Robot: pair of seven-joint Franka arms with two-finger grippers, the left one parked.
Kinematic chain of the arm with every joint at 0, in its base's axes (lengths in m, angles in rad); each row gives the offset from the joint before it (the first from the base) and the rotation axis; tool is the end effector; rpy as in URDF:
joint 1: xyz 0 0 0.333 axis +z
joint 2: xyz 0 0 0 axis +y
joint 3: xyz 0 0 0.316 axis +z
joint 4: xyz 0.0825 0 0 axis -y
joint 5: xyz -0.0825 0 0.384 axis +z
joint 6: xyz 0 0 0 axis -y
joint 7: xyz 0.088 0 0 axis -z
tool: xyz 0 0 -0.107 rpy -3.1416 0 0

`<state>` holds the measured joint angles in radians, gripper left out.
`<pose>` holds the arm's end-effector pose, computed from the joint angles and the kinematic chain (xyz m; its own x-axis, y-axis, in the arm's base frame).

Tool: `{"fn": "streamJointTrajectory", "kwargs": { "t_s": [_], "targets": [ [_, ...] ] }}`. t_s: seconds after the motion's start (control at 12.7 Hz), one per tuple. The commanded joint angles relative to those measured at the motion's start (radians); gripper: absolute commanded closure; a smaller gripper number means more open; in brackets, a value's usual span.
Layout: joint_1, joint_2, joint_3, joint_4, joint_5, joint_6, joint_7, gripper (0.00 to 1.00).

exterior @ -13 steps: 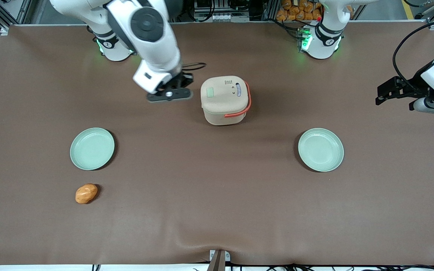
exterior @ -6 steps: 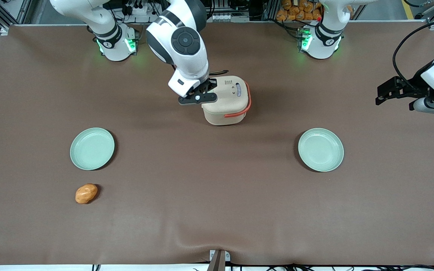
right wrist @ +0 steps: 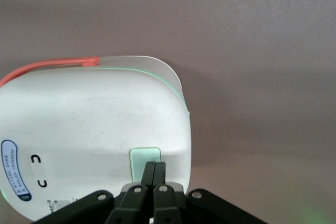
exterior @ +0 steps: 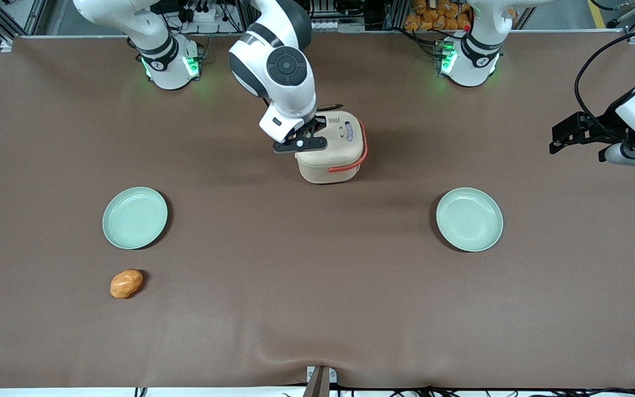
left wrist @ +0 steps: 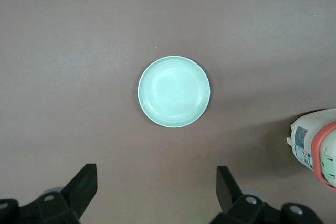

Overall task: Press rice cooker button with right arm
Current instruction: 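Press down on the rice cooker's lid button with the right gripper, then lift the right gripper away as the cooker lid springs open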

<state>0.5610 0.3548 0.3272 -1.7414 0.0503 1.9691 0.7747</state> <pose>0.4101 0.4833 0.3734 0.9789 0.0801 -0.1882 0.0753 -0.9966 -0.0330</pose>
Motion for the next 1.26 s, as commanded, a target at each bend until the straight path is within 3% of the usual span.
{"fn": "streamJointTrajectory", "kwargs": {
  "t_s": [0.0, 0.47, 0.63, 1.03, 1.11, 1.18],
  "targets": [
    [0.002, 0.009, 0.010, -0.006, -0.013, 0.023, 0.023, 1.00],
    [0.023, 0.064, 0.013, -0.052, -0.105, 0.101, 0.077, 1.00],
    [0.014, 0.050, 0.021, -0.046, -0.109, 0.090, 0.077, 1.00],
    [-0.058, -0.054, 0.021, 0.198, -0.050, -0.215, 0.058, 0.99],
    [-0.079, -0.065, 0.018, 0.257, -0.046, -0.286, 0.055, 0.74],
    [-0.092, -0.080, 0.000, 0.294, -0.047, -0.338, 0.045, 0.41]
  ]
}}
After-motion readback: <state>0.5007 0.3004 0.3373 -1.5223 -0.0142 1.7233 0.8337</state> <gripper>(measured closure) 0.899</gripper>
